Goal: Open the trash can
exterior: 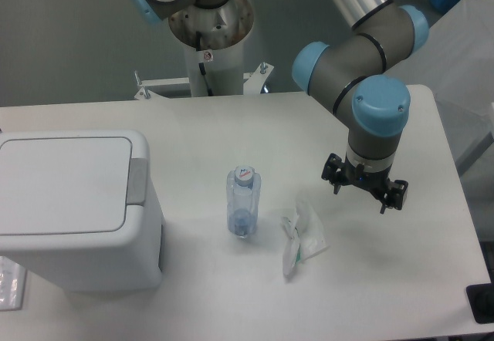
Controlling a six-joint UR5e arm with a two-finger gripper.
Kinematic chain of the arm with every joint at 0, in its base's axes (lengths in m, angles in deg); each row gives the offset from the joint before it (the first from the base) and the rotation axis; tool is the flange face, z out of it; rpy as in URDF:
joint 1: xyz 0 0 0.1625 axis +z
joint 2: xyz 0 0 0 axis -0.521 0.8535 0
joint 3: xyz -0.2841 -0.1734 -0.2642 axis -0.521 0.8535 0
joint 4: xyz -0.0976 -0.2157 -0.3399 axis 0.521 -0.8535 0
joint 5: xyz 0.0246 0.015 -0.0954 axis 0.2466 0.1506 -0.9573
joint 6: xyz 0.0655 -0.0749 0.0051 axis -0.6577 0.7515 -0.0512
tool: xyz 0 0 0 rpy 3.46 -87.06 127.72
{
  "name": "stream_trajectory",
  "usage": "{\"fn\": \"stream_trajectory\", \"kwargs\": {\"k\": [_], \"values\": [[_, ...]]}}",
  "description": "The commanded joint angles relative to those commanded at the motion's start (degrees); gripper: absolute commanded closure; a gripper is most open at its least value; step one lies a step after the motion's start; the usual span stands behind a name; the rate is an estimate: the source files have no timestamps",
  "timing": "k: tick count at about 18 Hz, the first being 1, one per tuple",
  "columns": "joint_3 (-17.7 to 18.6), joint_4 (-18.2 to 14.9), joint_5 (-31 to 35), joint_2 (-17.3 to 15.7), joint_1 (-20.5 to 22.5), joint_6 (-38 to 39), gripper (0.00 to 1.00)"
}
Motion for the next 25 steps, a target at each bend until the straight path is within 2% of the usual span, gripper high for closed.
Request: {"fn": "stream_trajectory", "kwargs": {"k": [10,14,17,19,20,22,25], "values": [[-0.17,0.00,-1.40,-0.62,-0.79,1.93,0.00],[-0.61,0.26,-9.91,-3.86,-0.18,8.43,0.00],[-2.19,0.26,-13.53,-5.88,-0.17,14.83,0.00],[-4.65,0.26,-17.38,-6.76,-0.26,26.12,0.00],[-4.92,0.35,-18.54,-7.64,-0.26,28.89,0.00],[-4.75,0.35,-21.78,-9.84,-1.14,30.50,0.00],[-3.96,0.26,-28.55,-10.11,-3.94,30.76,0.00]]}}
